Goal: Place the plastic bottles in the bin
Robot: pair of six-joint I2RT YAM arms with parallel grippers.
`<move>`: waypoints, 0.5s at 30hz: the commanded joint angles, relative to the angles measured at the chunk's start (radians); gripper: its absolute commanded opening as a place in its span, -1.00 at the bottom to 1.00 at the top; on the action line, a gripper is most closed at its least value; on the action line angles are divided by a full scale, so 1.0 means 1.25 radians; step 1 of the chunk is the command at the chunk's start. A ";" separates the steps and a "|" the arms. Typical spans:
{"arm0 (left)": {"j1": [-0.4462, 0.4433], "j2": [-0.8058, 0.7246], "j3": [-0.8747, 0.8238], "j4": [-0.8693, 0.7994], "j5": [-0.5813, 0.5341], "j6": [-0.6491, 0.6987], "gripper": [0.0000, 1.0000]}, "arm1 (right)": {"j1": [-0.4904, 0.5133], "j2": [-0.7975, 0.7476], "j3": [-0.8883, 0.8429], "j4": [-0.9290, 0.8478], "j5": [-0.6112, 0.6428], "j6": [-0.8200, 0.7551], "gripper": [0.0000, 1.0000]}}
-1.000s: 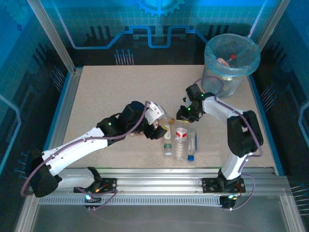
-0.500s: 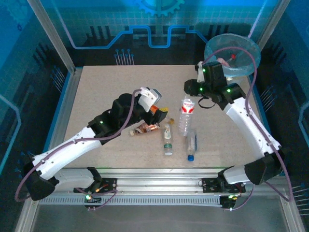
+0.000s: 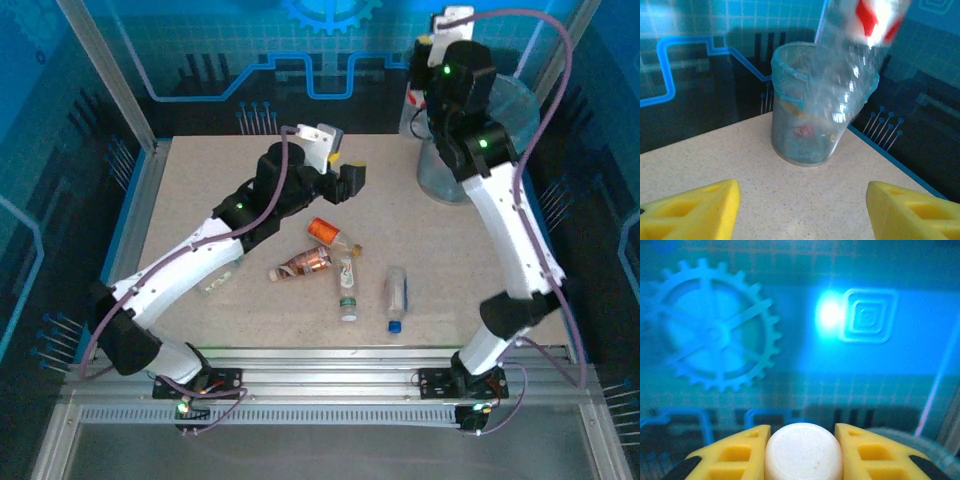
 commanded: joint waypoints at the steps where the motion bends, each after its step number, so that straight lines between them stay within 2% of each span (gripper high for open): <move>1: 0.002 0.026 0.040 0.020 0.041 -0.067 0.36 | -0.051 0.127 0.150 0.077 0.104 -0.124 -1.00; 6: 0.002 0.049 0.029 0.011 0.060 -0.104 0.35 | -0.101 0.398 0.526 0.017 0.165 -0.261 -1.00; 8: 0.002 0.055 0.029 0.010 0.062 -0.111 0.36 | -0.114 0.479 0.608 0.045 0.194 -0.335 -1.00; 11: 0.003 0.079 0.051 -0.007 0.072 -0.119 0.36 | -0.127 0.498 0.547 0.106 0.218 -0.379 -1.00; 15: 0.004 0.119 0.098 -0.042 0.106 -0.131 0.36 | -0.150 0.489 0.452 0.042 0.222 -0.281 -1.00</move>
